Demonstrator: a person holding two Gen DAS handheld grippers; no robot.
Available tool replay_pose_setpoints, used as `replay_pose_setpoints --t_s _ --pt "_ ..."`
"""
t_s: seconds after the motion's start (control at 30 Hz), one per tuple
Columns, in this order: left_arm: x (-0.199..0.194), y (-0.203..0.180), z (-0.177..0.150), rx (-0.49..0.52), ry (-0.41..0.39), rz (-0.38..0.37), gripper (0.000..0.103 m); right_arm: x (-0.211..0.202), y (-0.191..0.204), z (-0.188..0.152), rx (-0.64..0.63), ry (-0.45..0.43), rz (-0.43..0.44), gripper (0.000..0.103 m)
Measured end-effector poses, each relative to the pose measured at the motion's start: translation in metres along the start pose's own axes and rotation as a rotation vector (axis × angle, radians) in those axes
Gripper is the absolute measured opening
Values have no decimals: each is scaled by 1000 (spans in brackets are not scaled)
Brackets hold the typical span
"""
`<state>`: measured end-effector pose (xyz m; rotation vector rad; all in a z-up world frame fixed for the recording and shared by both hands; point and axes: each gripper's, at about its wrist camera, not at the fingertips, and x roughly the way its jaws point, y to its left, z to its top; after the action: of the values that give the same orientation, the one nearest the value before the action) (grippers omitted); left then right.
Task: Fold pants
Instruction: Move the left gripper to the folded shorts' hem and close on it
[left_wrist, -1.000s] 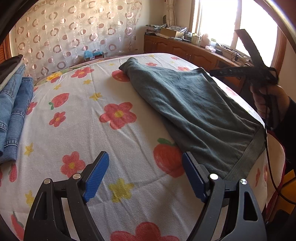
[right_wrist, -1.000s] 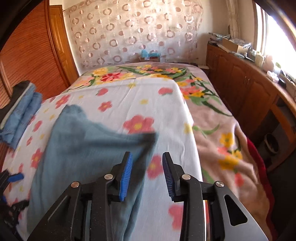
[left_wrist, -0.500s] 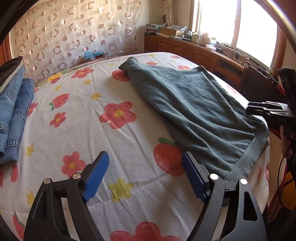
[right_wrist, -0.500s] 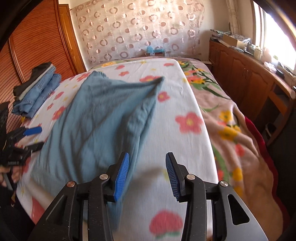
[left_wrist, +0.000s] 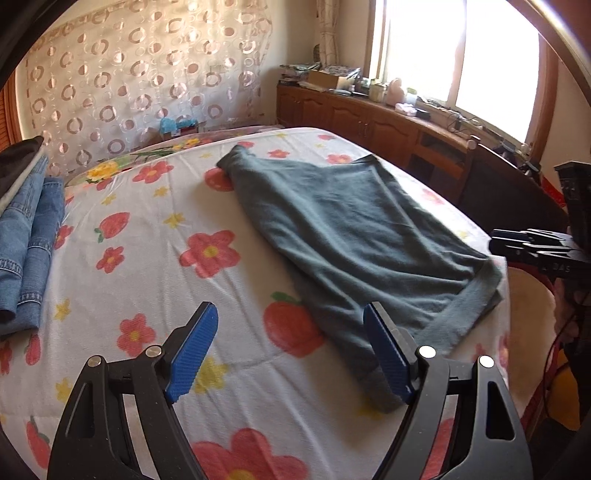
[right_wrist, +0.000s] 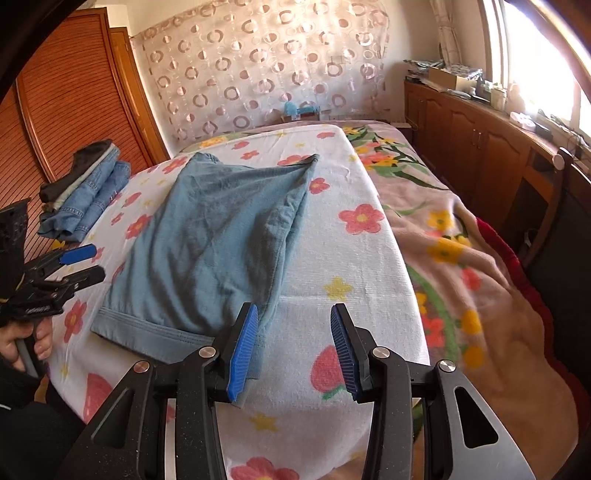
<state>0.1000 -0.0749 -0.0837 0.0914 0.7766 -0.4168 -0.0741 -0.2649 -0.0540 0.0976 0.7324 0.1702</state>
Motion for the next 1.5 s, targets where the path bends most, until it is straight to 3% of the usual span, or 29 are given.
replay_pose_setpoints --t_s 0.33,0.4,0.47,0.7,0.77,0.87,1.1,1.5 --pt "0 -33 -14 31 50 -81 80 -4 10 -10 7 15 56 43" --pt "-3 -37 -18 40 52 -109 67 -3 12 -12 10 20 67 43" --pt "-8 -40 -20 47 45 -118 66 -2 15 -13 6 25 74 42" --pt "-6 -42 -26 42 57 -149 41 -2 22 -13 -20 26 67 24" --pt "-4 -43 -27 42 64 -160 35 -4 22 -12 -17 8 52 14" --pt "-4 -42 -27 41 57 -150 18 -7 22 -11 -5 -9 65 11" --pt "-21 -39 -21 52 -3 -144 16 -13 29 -13 -27 -9 81 10" --pt "-12 -30 -29 17 47 -150 16 -3 30 -24 -27 52 52 10"
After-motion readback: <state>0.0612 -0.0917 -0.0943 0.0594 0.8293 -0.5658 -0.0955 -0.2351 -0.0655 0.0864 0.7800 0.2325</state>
